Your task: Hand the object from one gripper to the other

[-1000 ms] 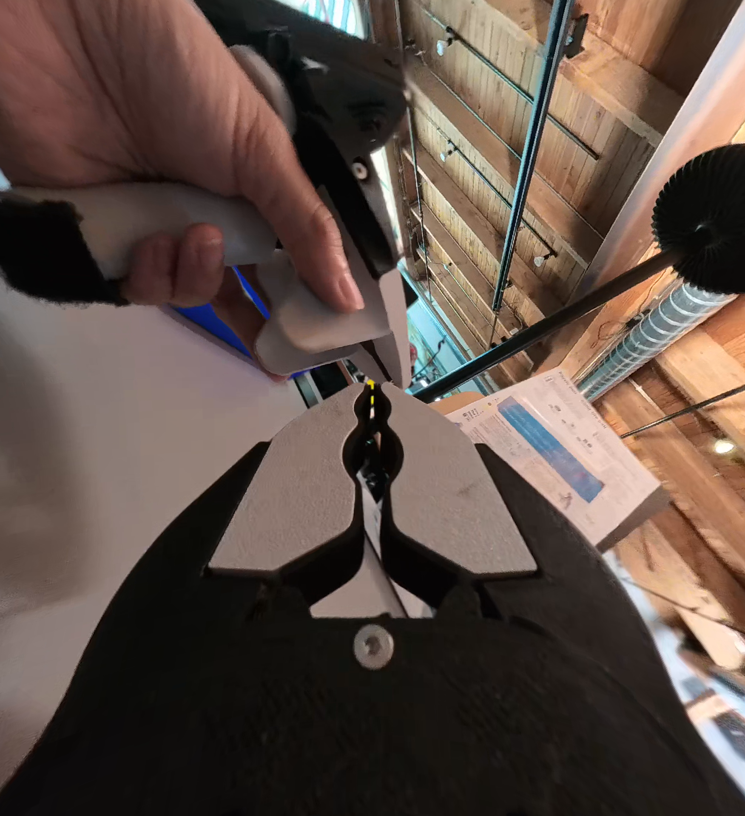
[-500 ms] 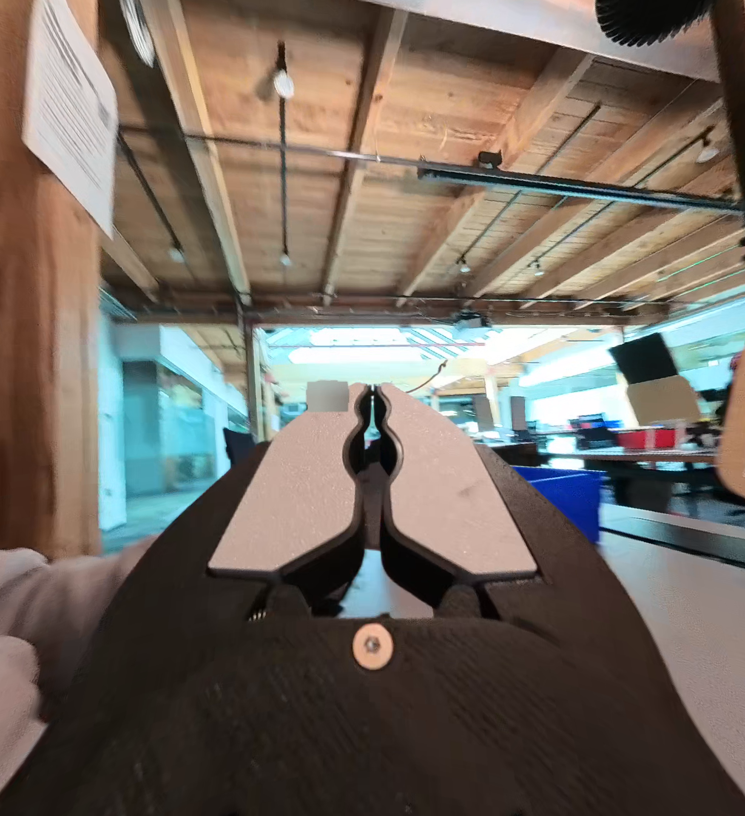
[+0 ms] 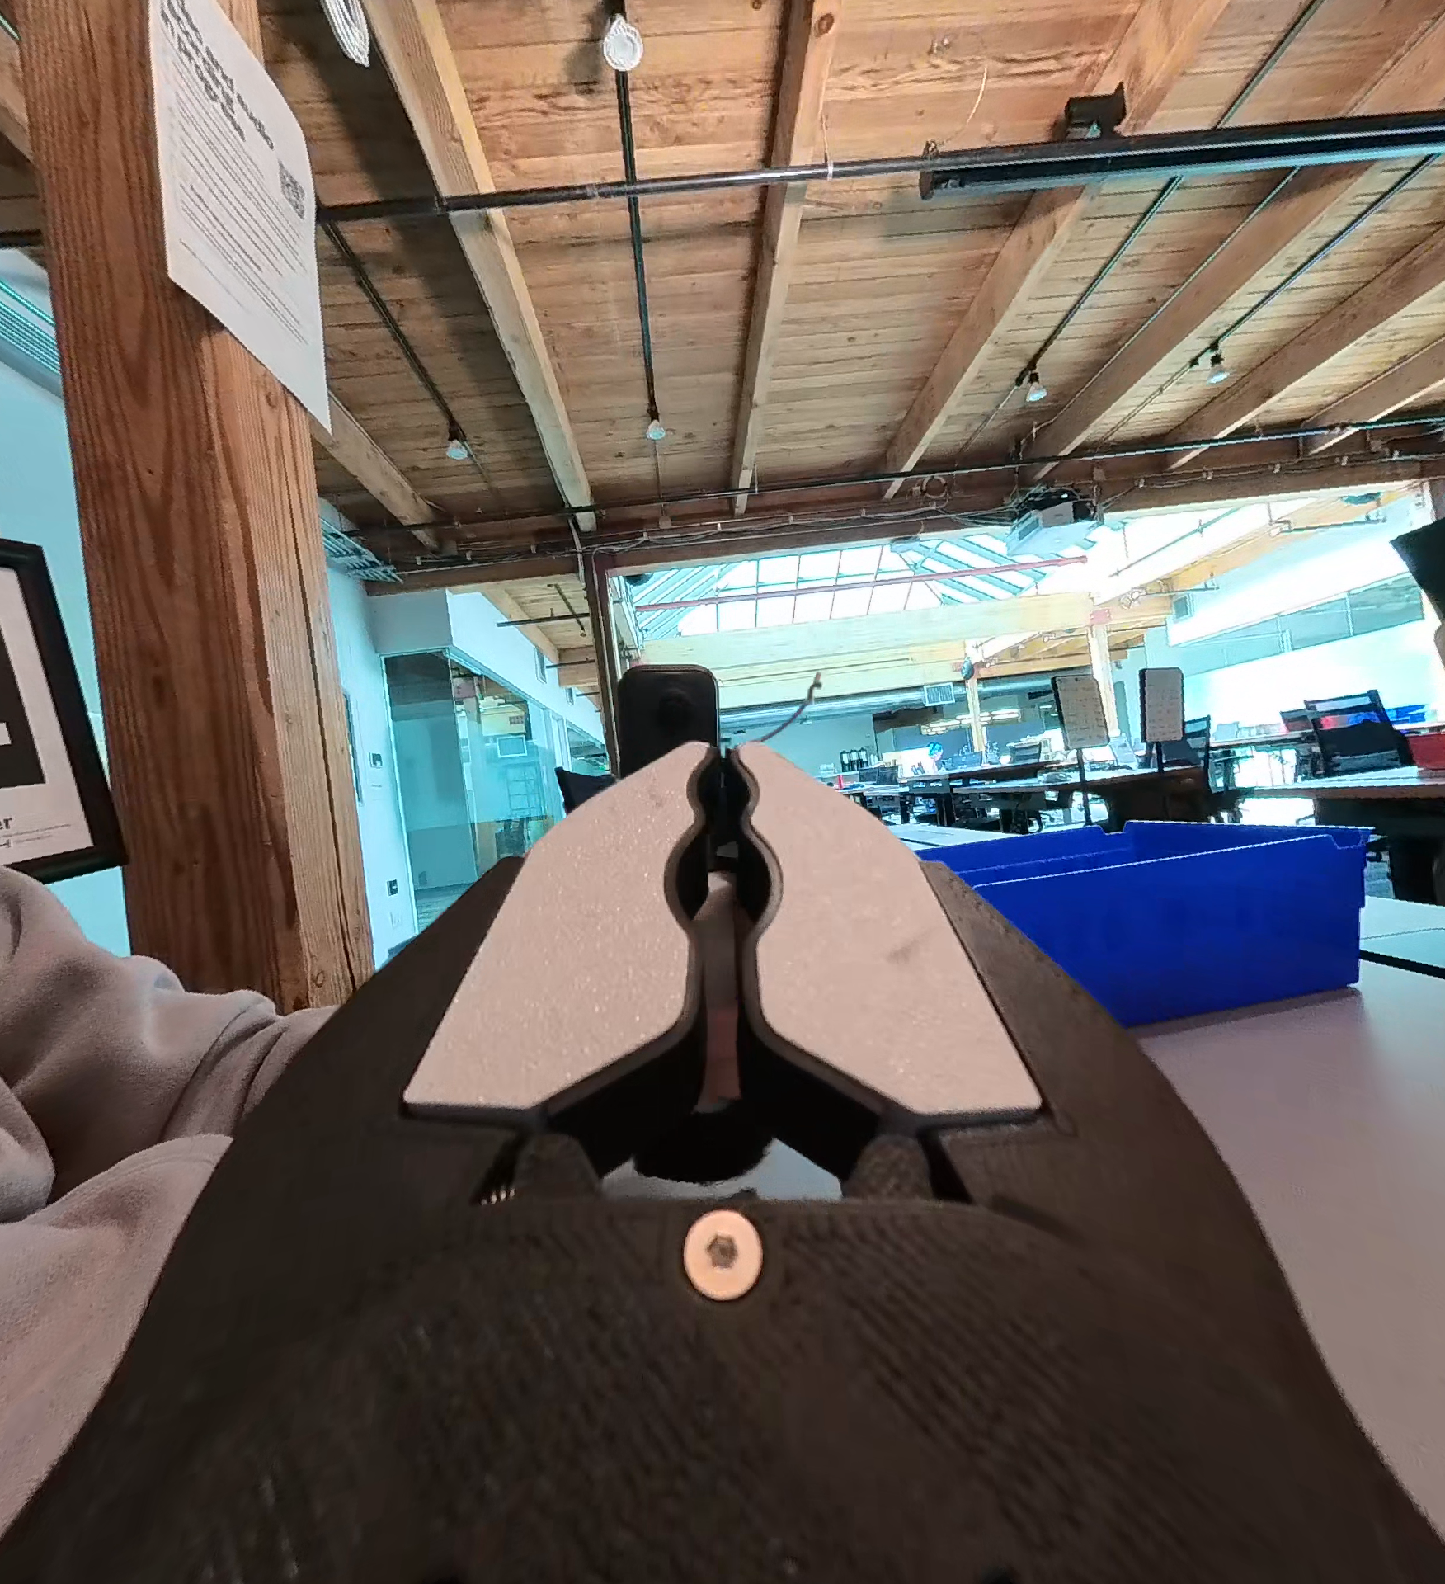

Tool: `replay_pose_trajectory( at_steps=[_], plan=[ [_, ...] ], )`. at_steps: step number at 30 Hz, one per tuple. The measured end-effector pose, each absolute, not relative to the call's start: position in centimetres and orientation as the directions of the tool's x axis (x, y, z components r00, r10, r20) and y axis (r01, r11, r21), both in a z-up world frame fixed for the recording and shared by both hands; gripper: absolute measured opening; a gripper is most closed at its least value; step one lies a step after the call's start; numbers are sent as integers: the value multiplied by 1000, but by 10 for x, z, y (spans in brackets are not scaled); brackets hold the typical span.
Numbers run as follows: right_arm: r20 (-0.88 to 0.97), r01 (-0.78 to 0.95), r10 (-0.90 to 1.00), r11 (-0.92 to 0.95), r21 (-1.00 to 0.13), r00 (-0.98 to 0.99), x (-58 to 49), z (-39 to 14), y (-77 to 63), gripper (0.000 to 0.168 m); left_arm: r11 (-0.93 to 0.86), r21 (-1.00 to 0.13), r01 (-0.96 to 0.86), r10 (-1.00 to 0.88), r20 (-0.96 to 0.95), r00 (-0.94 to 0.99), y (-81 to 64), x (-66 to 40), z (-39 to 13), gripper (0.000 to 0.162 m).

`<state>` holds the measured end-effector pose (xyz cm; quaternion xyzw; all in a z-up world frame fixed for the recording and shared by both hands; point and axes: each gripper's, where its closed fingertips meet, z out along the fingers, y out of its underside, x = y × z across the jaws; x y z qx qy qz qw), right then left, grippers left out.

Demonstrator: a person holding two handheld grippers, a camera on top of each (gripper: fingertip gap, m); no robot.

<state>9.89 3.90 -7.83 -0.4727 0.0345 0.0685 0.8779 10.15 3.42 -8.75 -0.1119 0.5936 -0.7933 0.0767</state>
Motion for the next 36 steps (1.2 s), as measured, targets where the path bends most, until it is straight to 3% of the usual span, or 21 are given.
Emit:
replay_pose_trajectory(
  at_steps=[19,20,23,26,29,33,36],
  plan=[
    [-94,-93,25,522,-848,995,102,-83,42,0,-251,-968,-5,-242,68,-968,36,100,-90,0],
    [-92,-78,0,524,-848,996,104,-83,42,3,-248,-969,0,-249,63,-966,37,101,-90,0],
    [-17,117,-258,495,-861,966,124,-85,38,35,-242,-970,-24,-313,101,-944,42,111,-89,0],
    [270,472,-541,278,-836,797,130,-86,34,40,-182,-976,-120,-397,184,-899,47,126,-100,0],
    [592,711,-588,-40,-702,551,125,-99,49,39,-115,-969,-219,-454,247,-856,50,133,-110,0],
    [813,766,-505,-387,-513,289,138,-123,61,32,-93,-955,-281,-473,291,-832,55,131,-109,0],
    [798,765,-545,-390,-513,258,140,-116,54,25,-69,-951,-300,-484,295,-824,56,129,-110,0]
  ],
)
